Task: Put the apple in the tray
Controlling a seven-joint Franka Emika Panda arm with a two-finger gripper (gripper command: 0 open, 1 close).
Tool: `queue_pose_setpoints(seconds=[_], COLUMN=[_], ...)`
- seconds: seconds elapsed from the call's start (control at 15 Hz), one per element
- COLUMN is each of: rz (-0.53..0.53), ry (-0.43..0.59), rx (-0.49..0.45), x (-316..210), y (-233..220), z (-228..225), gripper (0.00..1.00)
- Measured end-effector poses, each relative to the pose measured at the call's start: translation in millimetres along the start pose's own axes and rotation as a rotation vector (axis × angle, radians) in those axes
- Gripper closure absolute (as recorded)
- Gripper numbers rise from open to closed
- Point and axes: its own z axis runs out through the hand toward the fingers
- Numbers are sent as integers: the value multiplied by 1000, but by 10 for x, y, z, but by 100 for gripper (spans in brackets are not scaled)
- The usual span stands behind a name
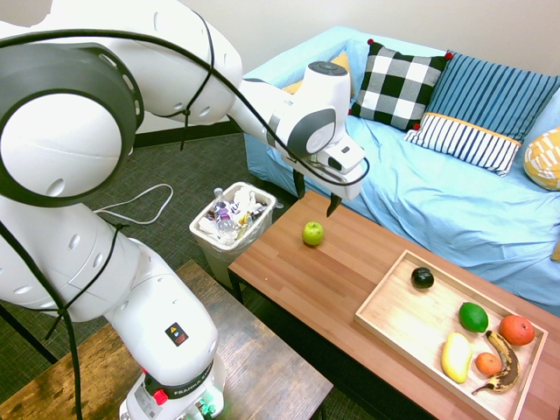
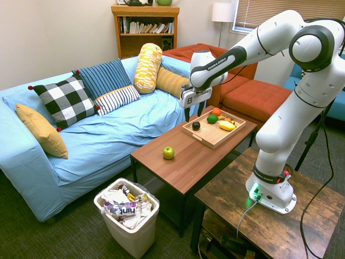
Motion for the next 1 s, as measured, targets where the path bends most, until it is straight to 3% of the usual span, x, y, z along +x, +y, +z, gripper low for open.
queue_pose_setpoints(seconds=[0.33,1.0], rz=[12,85], ry=[0,-17], rx=[15,-36], x=[20,213], y=[-182,-1140], z=[162,1472], gripper=[0,0])
